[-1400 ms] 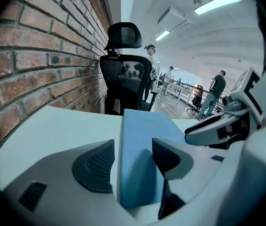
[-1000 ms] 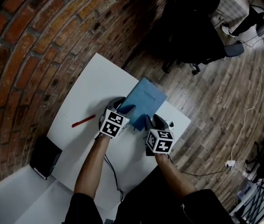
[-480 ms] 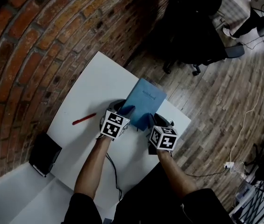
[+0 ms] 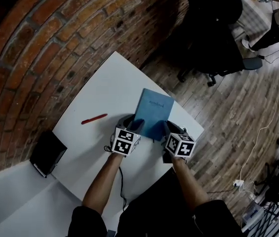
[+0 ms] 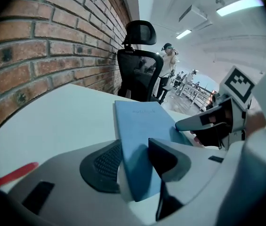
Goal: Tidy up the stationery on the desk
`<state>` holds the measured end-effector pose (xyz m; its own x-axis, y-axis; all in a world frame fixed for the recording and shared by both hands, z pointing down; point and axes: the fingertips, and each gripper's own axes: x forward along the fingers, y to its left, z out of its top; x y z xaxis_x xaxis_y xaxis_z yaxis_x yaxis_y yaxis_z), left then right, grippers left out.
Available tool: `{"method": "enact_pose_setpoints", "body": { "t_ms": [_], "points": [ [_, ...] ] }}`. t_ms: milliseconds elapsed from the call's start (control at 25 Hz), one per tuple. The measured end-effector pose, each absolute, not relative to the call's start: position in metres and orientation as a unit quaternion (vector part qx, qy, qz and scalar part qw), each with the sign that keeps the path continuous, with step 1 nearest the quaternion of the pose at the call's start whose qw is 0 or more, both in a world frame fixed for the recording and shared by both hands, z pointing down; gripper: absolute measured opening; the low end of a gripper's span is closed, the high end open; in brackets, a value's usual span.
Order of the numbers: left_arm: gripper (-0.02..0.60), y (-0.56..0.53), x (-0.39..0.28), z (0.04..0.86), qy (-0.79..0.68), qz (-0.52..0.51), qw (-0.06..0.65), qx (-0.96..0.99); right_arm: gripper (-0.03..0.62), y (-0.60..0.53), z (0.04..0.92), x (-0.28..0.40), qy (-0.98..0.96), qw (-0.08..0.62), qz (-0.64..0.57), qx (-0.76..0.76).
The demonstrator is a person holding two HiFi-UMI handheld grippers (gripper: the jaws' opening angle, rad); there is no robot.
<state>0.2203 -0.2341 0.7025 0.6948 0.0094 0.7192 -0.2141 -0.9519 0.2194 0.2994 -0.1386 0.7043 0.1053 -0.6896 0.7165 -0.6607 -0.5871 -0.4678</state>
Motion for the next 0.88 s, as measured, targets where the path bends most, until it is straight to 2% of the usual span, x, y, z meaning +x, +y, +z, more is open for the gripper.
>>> {"method": "enact_pose_setpoints", "body": {
  "t_ms": [440, 880],
  "points": [
    [0.176, -0.197, 0.172, 0.704, -0.119, 0.373, 0.199, 0.898, 0.064, -0.143, 0.7, 0.288, 0.523, -0.059, -0.472, -0.707],
    [0.172, -0.182, 0.145, 0.704, -0.155, 0.377, 0.213, 0.888, 0.064, -0.139, 0.701, 0.266, 0.554, -0.096, -0.463, -0.685]
  ]
}}
